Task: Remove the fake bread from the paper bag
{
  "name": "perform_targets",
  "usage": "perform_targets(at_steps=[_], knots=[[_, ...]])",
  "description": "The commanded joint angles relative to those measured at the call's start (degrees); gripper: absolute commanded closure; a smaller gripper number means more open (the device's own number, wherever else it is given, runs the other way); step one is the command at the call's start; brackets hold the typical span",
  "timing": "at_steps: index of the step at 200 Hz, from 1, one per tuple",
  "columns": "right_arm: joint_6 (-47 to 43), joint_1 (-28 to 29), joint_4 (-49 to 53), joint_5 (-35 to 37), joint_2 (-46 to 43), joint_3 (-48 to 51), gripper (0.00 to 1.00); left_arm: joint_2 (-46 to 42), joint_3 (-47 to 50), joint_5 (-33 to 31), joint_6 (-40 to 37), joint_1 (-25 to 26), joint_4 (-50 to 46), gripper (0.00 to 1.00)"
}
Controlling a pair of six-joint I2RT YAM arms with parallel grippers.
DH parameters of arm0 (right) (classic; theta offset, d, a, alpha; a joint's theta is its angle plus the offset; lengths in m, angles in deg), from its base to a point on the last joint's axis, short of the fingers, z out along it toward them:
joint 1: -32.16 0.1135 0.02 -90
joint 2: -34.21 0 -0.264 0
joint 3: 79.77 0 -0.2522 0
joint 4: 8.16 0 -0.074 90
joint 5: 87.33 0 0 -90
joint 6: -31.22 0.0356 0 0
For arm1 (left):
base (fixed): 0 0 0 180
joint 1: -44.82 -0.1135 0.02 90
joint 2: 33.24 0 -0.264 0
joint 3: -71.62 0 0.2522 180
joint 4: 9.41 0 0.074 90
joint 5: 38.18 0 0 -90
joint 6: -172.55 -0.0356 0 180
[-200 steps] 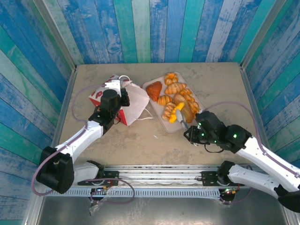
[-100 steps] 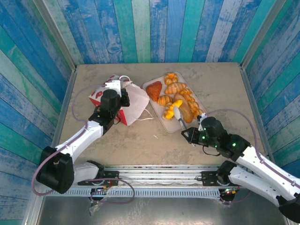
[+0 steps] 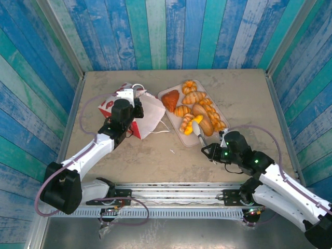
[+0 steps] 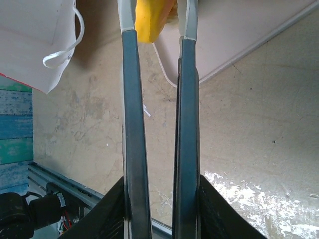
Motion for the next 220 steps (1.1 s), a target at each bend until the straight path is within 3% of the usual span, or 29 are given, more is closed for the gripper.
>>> perform_targets(at_steps=[1, 45, 220], knots=[[0.6, -0.7, 3.9, -0.6, -1.0, 0.7, 0.64, 0.3, -1.2, 0.7, -0.3, 0.2, -0.9, 0.94], [1.0, -1.0, 9.8, 0.5, -1.3, -0.6, 0.57, 0.2, -1.6, 0.7, -0.4, 0.2, -1.0, 0.94], [-2.7, -1.0, 21.5, 3.1, 1.0, -10.0, 0.6, 0.9, -2.0, 1.5, 0.1, 0.2, -0.5, 0.94]])
